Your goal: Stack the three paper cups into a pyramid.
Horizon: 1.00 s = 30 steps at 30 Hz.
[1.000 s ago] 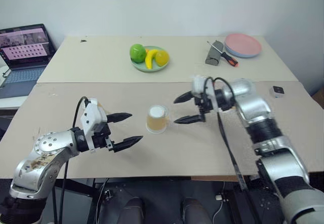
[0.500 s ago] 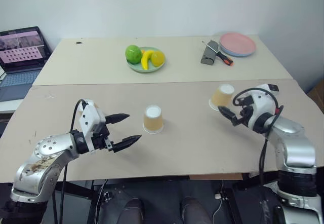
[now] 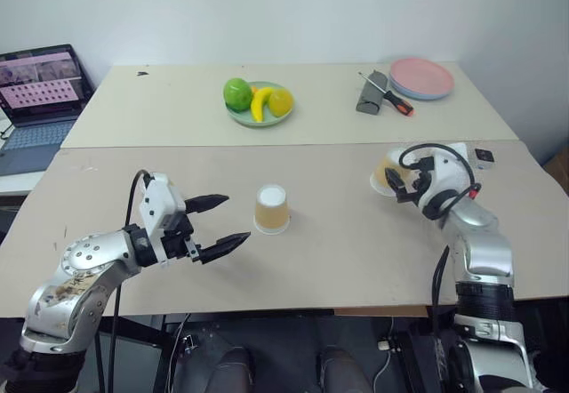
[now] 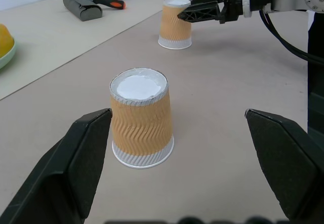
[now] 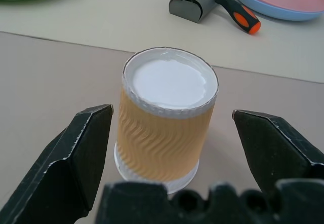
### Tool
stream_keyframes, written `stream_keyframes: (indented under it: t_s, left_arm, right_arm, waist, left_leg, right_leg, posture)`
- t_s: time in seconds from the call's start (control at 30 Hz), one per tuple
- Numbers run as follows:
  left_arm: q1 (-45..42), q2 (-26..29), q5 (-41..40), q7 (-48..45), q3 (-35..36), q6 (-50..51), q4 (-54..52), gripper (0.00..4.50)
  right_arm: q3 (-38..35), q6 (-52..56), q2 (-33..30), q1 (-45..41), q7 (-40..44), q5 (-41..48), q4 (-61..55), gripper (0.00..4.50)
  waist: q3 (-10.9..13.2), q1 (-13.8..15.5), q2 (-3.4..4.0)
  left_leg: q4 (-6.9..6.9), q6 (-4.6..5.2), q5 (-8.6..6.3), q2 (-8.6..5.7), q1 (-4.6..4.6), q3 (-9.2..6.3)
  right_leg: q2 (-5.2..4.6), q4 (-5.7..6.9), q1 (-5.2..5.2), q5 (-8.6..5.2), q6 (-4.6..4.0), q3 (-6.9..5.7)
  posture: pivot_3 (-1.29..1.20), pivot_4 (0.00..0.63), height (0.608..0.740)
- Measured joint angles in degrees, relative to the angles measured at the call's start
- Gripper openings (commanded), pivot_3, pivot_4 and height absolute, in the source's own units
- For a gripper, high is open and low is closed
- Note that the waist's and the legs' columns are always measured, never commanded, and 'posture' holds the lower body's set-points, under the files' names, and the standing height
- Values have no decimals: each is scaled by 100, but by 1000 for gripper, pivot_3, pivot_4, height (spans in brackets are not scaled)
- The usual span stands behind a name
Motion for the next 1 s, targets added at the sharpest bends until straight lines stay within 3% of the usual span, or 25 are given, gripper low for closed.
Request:
stream_keyframes:
  t_s: [0.73,0.77,0.9,1.0]
  left_arm:
    - [-30,-16,3,60,87,1,0,4500]
    - [-29,-16,4,60,87,1,0,4500]
    - [-29,-15,13,59,87,1,0,4500]
    - [-29,-15,14,58,87,1,0,4500]
  right_arm:
    - [105,-647,118,-800,-28,218,1440,4428]
    - [104,-657,113,-800,-31,219,1440,3927]
    - [104,-683,112,-800,-47,219,1444,2818]
    - [105,-683,112,-800,-51,218,1444,2786]
  waist:
    - [0,-4,0]
    - [0,-5,0]
    - [0,-7,0]
    - [0,-5,1]
  left_leg:
    - [-1,0,0,0,-1,-1]
    - [-1,0,0,0,-1,0]
    - [-1,0,0,1,0,0]
    - [-1,0,0,0,-1,-1]
  right_leg:
    - [0,0,-1,0,0,-1]
    - [0,0,-1,0,0,0]
    - [0,1,-1,0,0,-1]
    - [0,0,-1,0,0,0]
  posture:
    - [0,150,740]
    - [0,150,740]
    - [0,150,740]
    - [0,150,740]
